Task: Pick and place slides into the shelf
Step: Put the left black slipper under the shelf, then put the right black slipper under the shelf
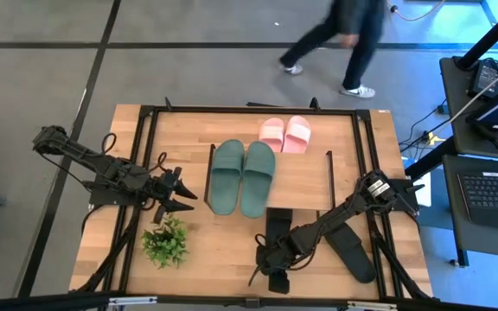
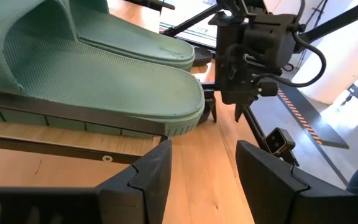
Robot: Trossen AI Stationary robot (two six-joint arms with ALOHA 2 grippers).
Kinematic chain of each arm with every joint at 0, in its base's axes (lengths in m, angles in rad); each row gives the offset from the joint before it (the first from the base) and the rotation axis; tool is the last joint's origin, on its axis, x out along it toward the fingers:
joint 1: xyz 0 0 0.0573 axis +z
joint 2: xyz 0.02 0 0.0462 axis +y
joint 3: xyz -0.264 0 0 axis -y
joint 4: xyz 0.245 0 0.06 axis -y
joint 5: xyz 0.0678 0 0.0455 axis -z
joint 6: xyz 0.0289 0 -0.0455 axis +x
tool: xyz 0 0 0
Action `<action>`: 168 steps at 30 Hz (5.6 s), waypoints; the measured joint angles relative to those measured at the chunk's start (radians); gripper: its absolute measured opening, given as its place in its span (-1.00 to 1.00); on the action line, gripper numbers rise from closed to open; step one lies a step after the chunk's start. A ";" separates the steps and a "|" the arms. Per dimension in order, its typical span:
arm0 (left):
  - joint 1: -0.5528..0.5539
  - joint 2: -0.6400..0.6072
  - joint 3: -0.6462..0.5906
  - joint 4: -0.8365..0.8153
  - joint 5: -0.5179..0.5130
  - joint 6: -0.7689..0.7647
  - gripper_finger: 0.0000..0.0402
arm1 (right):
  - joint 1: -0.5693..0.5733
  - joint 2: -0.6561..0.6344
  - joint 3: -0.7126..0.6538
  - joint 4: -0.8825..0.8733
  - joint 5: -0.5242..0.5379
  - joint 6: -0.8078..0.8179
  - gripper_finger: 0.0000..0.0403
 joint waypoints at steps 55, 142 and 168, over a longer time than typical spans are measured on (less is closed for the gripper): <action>0.000 0.000 0.000 -0.040 -0.001 0.001 -0.15 | -0.056 0.009 0.212 -0.351 0.216 -0.211 0.05; 0.000 0.000 0.000 -0.033 -0.019 0.043 -0.15 | 0.529 -0.251 -0.346 -0.797 0.413 0.295 -0.70; 0.000 0.000 0.000 -0.034 -0.020 0.053 -0.15 | 0.366 -0.251 0.035 -0.691 0.411 0.400 -0.93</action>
